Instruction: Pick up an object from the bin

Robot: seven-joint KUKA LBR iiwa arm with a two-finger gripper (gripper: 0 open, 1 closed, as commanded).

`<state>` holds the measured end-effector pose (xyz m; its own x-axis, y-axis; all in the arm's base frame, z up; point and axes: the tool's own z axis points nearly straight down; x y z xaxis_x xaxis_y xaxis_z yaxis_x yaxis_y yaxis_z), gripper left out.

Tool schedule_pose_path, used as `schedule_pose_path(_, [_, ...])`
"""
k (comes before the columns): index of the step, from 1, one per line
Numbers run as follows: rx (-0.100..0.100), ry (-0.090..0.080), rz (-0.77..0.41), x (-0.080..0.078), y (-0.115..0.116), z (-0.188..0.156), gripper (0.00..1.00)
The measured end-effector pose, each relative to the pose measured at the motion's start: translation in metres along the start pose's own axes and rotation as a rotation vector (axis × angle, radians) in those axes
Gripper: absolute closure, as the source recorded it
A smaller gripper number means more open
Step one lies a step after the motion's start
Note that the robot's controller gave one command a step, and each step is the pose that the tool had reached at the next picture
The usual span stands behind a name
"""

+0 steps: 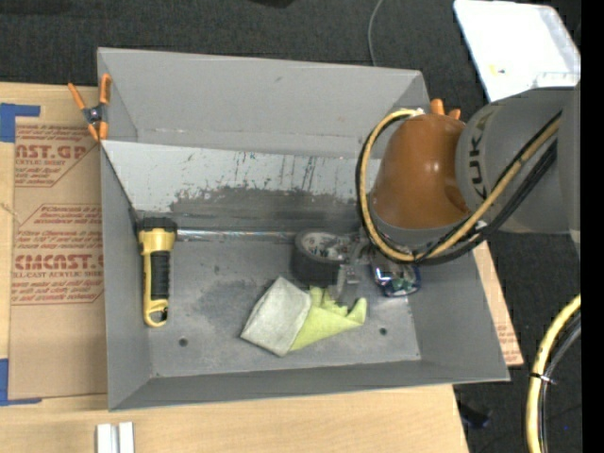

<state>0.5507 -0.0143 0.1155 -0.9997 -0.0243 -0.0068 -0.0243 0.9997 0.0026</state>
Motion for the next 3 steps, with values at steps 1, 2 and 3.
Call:
schedule_pose_path(1, [-0.001, -0.008, 0.087, 0.0, -0.001, 0.006, 1.0])
schedule_pose_path(2, [-0.001, 0.008, 0.083, 0.008, 0.004, -0.028, 1.0])
schedule_pose_path(3, [-0.002, 0.007, 0.086, 0.008, 0.005, -0.097, 1.0])
